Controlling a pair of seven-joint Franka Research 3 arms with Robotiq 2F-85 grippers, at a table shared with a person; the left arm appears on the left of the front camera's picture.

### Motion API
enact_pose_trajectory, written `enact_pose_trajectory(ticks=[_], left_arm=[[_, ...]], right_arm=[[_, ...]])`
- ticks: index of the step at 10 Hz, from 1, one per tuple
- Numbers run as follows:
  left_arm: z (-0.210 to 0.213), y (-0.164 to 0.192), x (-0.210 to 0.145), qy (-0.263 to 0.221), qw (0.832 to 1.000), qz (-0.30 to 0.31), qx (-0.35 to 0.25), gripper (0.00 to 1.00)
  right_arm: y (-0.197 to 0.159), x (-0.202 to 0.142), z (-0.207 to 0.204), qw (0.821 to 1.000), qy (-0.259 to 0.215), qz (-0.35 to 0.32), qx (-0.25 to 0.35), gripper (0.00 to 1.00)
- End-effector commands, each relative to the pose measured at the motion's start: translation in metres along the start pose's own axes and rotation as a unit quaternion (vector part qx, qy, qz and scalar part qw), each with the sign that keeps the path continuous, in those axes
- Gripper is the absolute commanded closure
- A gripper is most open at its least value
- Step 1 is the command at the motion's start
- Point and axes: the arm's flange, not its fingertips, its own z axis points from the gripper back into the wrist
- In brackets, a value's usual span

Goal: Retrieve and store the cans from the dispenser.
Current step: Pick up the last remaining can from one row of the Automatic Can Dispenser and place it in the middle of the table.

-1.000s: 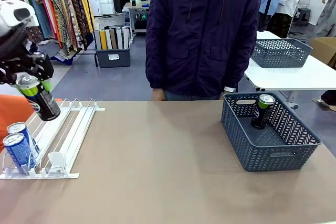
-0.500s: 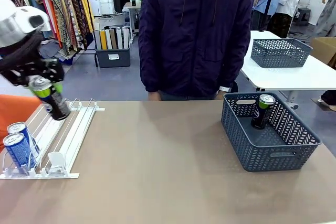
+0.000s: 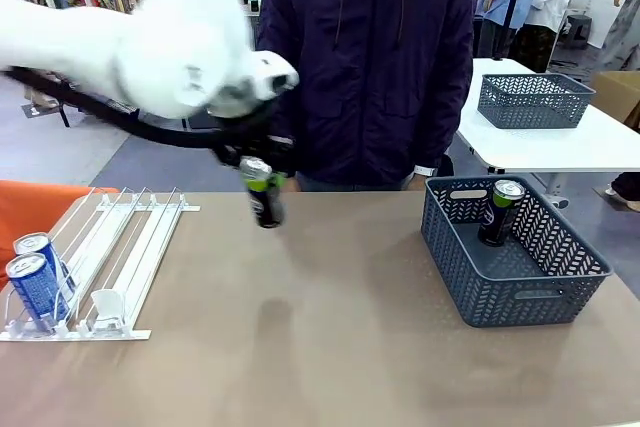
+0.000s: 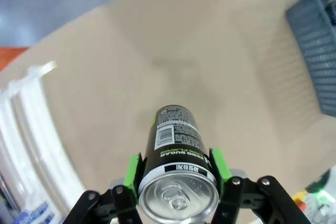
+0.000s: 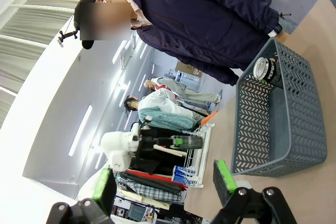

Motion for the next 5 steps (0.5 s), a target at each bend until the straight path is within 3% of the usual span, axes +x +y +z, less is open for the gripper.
enact_pose_trajectory(ticks=[1, 3, 5], left_arm=[[-0.03, -0.027, 0.051, 0.018, 0.997, -0.069, 0.001, 1.0], [-0.067, -0.053, 0.067, 0.042, 0.993, -0.105, -0.013, 1.0], [-0.09, -0.064, 0.067, 0.08, 0.991, -0.102, -0.018, 1.0]], right_arm=[[0.005, 0.002, -0.002, 1.0, -0.004, 0.0, 0.006, 0.0], [0.005, 0.002, -0.002, 1.0, -0.004, 0.0, 0.006, 0.0], [0.005, 0.002, -0.002, 1.0, -0.004, 0.0, 0.006, 0.0]])
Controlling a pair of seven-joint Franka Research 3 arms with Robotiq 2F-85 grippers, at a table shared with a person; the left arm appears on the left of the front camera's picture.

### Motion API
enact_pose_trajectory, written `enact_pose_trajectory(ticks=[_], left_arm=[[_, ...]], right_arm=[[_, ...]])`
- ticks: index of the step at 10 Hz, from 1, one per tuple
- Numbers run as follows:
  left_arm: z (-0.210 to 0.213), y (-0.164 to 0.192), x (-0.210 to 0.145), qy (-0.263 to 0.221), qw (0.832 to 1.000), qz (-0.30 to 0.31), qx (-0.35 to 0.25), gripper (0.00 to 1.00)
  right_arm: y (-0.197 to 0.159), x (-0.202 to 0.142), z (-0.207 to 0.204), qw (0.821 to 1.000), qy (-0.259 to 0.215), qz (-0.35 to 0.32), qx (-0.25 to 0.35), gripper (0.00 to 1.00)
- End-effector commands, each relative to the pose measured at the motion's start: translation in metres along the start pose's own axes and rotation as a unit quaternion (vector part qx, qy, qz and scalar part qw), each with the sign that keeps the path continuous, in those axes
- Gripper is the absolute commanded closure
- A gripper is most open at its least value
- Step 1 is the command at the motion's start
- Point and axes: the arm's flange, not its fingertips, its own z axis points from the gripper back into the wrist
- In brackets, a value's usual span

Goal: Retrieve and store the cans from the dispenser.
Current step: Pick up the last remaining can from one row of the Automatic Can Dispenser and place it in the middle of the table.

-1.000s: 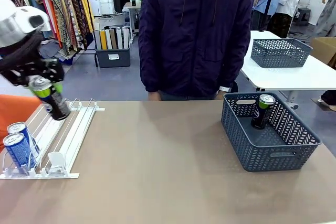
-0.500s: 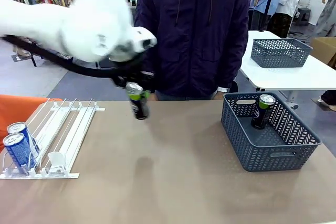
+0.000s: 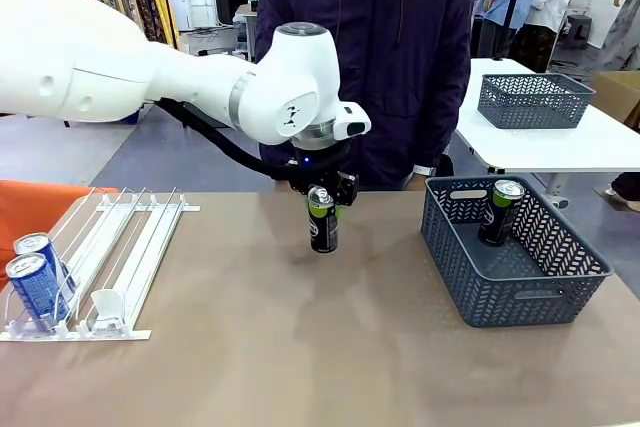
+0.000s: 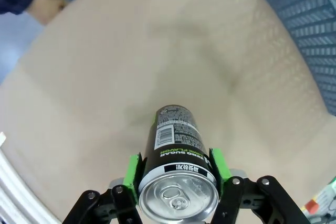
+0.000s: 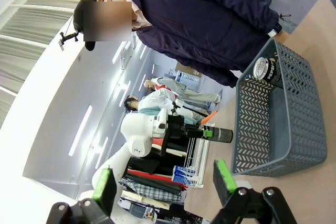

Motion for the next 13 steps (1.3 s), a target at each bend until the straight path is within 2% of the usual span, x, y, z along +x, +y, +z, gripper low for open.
enact_pose_trajectory(ticks=[1, 2, 3, 4, 5, 7, 9, 10, 12, 13], left_arm=[[0.009, 0.004, 0.008, 0.034, 0.999, -0.003, -0.013, 1.0], [0.007, 0.006, 0.009, 0.037, 0.999, 0.001, -0.006, 1.0], [0.006, 0.006, 0.007, 0.043, 0.999, 0.008, -0.013, 0.91], [0.005, 0.008, 0.009, 0.046, 0.999, 0.011, -0.013, 0.36], [0.006, 0.008, 0.007, 0.046, 0.999, 0.01, -0.012, 0.0], [0.008, 0.011, 0.007, 0.041, 0.999, 0.015, -0.014, 0.0], [0.025, 0.021, 0.002, 0.012, 0.999, 0.034, -0.019, 0.0], [0.048, 0.028, -0.006, -0.011, 0.998, 0.049, -0.022, 0.0], [0.121, 0.051, -0.04, -0.073, 0.995, 0.07, -0.021, 0.0], [0.152, 0.076, -0.061, -0.095, 0.991, 0.087, -0.048, 0.0]], right_arm=[[0.005, 0.002, -0.002, 1.0, -0.004, 0.0, 0.006, 0.0], [0.005, 0.002, -0.002, 1.0, -0.004, 0.0, 0.006, 0.0], [0.005, 0.002, -0.002, 1.0, -0.004, 0.0, 0.006, 0.0], [0.005, 0.002, -0.002, 1.0, -0.004, 0.0, 0.006, 0.0], [0.005, 0.002, -0.002, 1.0, -0.004, 0.0, 0.006, 0.0], [0.005, 0.002, -0.002, 1.0, -0.004, 0.0, 0.006, 0.0], [0.005, 0.002, -0.002, 1.0, -0.004, 0.0, 0.006, 0.0], [0.005, 0.002, -0.002, 1.0, -0.004, 0.0, 0.006, 0.0], [0.005, 0.002, -0.002, 1.0, -0.004, 0.0, 0.006, 0.0], [0.005, 0.002, -0.002, 1.0, -0.004, 0.0, 0.006, 0.0]])
